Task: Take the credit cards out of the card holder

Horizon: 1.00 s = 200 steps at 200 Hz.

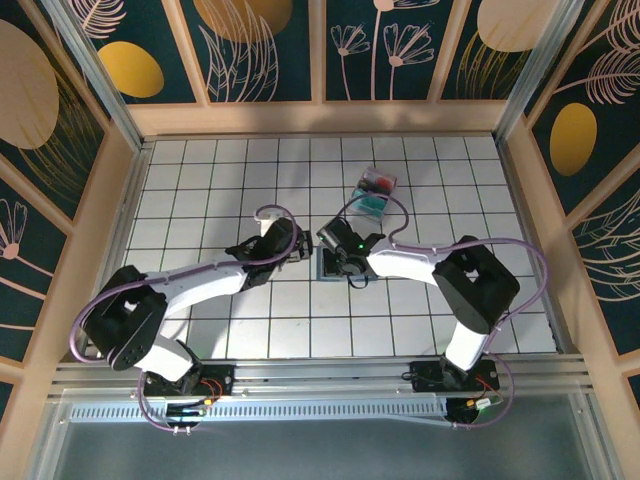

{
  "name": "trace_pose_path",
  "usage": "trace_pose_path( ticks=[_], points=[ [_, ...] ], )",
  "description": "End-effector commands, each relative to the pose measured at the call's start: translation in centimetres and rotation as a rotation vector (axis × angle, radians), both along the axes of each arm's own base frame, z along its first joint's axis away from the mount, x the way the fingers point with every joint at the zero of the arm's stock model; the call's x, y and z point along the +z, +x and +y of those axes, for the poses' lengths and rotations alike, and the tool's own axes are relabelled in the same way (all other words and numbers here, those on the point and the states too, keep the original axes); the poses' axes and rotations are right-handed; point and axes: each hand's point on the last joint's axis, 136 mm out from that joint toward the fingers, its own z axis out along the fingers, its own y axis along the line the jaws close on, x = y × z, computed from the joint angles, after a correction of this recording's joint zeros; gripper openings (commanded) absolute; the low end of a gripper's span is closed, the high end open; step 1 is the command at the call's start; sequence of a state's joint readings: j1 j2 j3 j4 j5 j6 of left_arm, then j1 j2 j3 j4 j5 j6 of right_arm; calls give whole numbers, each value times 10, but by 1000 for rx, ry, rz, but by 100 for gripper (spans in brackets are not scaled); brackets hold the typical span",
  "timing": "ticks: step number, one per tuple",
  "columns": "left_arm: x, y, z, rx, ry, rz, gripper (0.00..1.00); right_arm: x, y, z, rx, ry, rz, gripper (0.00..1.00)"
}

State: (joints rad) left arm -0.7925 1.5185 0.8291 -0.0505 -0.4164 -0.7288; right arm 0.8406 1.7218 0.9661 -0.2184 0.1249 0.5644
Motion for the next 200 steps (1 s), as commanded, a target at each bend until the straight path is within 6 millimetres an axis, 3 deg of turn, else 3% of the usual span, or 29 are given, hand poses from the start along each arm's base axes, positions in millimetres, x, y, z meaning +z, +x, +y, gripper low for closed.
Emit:
trace_pose_path(
  ticks=[1,36,116,142,153,157,165,200],
  points=[
    [2,5,-17,-66,23,-25,99,11,1,2,-25,95,-2,0],
    [-9,3,-27,-97,35,-4,99,14,1,-4,-40,145,-4,0],
    [-37,-6,-28,-120,83,57,99,33,5,-17,-54,351,-10,0],
    [-48,-13,-41,-186,144,50,99,32,4,-21,-54,351,-10,0],
    [-43,-14,-48,-203,150,30,99,33,5,-20,-52,354,-13,0],
    [-53,-15,-50,-210,166,45,99,34,5,-21,-52,357,-15,0],
    [-54,-15,-55,-217,163,41,99,35,5,-20,-51,360,-17,0],
    [-64,-15,-59,-213,167,55,99,35,6,-22,-55,368,-20,5]
  ],
)
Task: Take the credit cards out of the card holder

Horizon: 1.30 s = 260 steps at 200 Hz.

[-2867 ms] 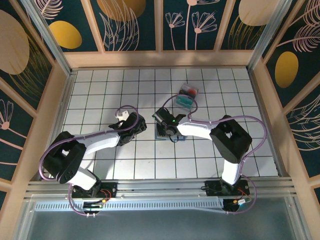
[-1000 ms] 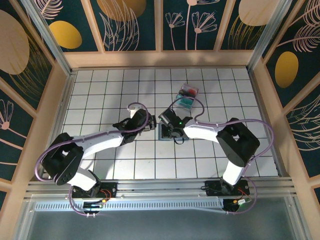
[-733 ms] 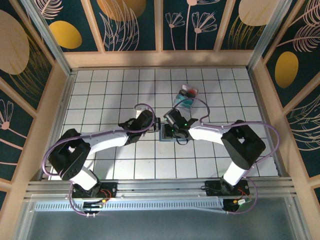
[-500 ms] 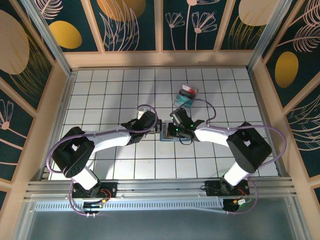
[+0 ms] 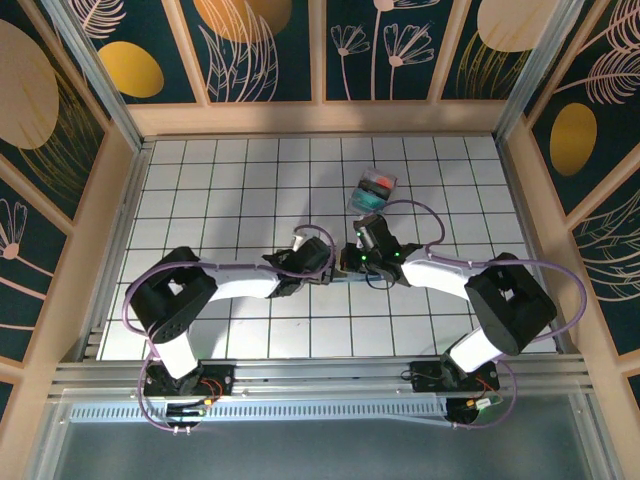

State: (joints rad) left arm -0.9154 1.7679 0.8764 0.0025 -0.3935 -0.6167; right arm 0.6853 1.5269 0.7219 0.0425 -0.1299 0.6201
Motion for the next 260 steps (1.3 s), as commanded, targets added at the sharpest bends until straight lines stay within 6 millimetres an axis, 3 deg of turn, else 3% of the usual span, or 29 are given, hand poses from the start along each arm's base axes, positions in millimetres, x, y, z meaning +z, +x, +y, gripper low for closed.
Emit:
trace_pose_path(
  ticks=[1,49,75,103,109,126,179,228,260],
  points=[
    [7,11,-9,1,-14,-36,99,13,5,1,-10,48,-33,5],
    [8,14,-15,-6,-24,-36,99,20,5,-7,-33,37,-53,33],
    [11,17,-20,-15,-27,-44,99,34,9,-18,-79,13,-92,40],
    [7,18,-25,-31,-21,-35,99,53,16,-39,-161,-50,-148,41],
    [17,23,-35,-36,-41,-54,99,57,17,-46,-189,-66,-163,42],
    [22,27,-45,-49,-48,-65,99,71,19,-65,-272,-103,-204,42],
    [20,34,-78,-98,-14,-74,99,116,19,-117,-462,-164,-338,42],
    [4,39,-85,-108,45,-60,99,137,17,-130,-509,-167,-395,42],
    [4,46,-66,-24,117,-87,99,139,17,-132,-504,-182,-398,42]
  ],
)
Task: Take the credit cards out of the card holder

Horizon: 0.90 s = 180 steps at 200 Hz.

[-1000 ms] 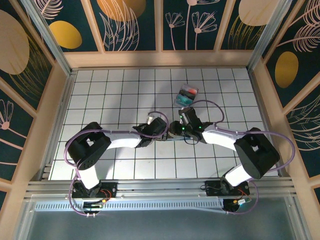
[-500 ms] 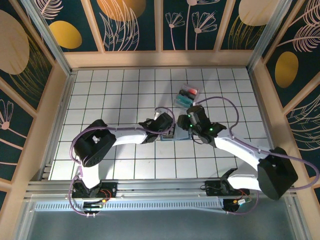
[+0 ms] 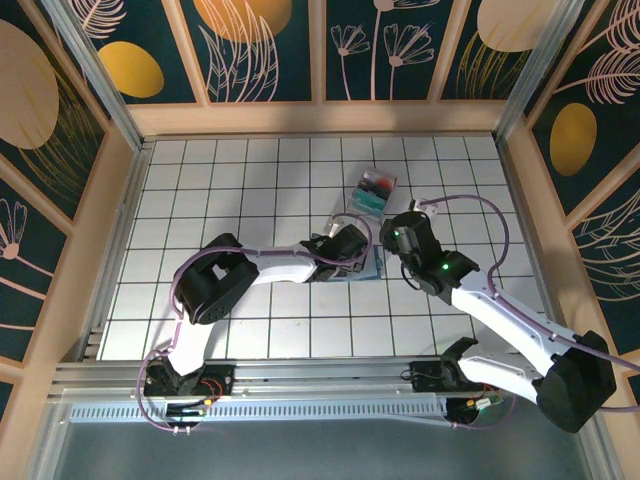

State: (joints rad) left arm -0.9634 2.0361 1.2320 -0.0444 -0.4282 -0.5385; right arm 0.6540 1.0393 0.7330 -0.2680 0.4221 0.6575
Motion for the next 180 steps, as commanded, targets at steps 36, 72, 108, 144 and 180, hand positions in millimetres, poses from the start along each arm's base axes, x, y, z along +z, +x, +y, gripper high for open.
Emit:
trace_pose_path(
  ticks=[36,72,108,144,180],
  points=[
    [4,9,14,99,71,-24,99,15,4,-10,-38,-37,-28,43],
    [30,6,28,176,-5,-55,99,4,5,8,40,-26,19,41],
    [48,8,81,347,-94,-46,99,-17,4,33,136,32,78,34],
    [47,9,107,350,-101,-28,99,-37,2,67,269,111,155,34],
    [22,-1,116,330,-5,28,99,-65,3,96,392,164,281,34]
  ],
)
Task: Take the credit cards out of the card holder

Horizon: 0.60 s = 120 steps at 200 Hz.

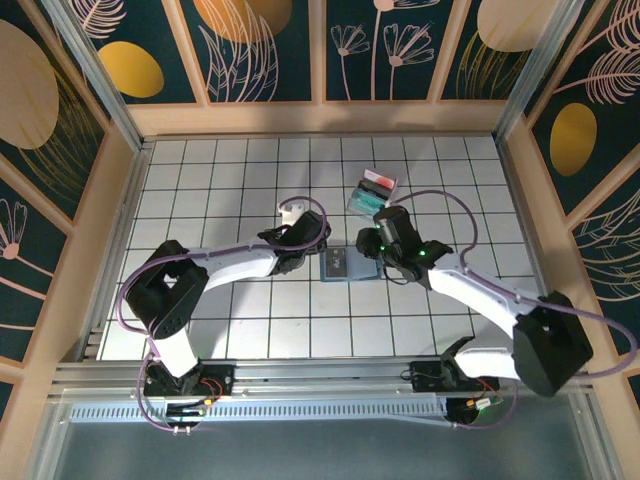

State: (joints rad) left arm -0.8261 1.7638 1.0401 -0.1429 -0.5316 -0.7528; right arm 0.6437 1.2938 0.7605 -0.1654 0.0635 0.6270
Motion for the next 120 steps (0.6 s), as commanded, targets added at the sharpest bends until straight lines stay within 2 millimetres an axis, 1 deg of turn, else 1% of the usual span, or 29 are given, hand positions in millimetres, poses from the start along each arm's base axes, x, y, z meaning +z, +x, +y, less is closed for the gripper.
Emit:
trace_pose_path(
  ticks=[1,30,44,47,57,59,62,84,98,120],
  points=[
    [-23,-14,7,-23,64,70,99,-4,3,26,108,78,56,34],
    [-32,-22,3,-52,24,98,99,-20,7,29,137,115,111,28],
    [-28,-21,-8,-86,-19,93,99,-26,7,34,174,172,135,24],
    [-35,-26,-6,-96,-13,109,99,-27,7,36,185,179,139,24],
    [-38,-28,-11,-119,-34,120,99,-30,6,41,212,189,148,22],
    [-38,-28,-12,-123,-36,121,99,-32,11,35,194,188,150,22],
    [-39,-29,-13,-127,-41,125,99,-33,13,33,192,183,152,22],
    [-44,-33,-16,-138,-38,142,99,-39,17,37,227,166,159,21],
    [-46,-34,-18,-149,-31,144,99,-44,17,39,236,168,173,20],
    [-53,-36,-21,-160,-14,160,99,-51,16,41,243,173,188,20]
  ],
)
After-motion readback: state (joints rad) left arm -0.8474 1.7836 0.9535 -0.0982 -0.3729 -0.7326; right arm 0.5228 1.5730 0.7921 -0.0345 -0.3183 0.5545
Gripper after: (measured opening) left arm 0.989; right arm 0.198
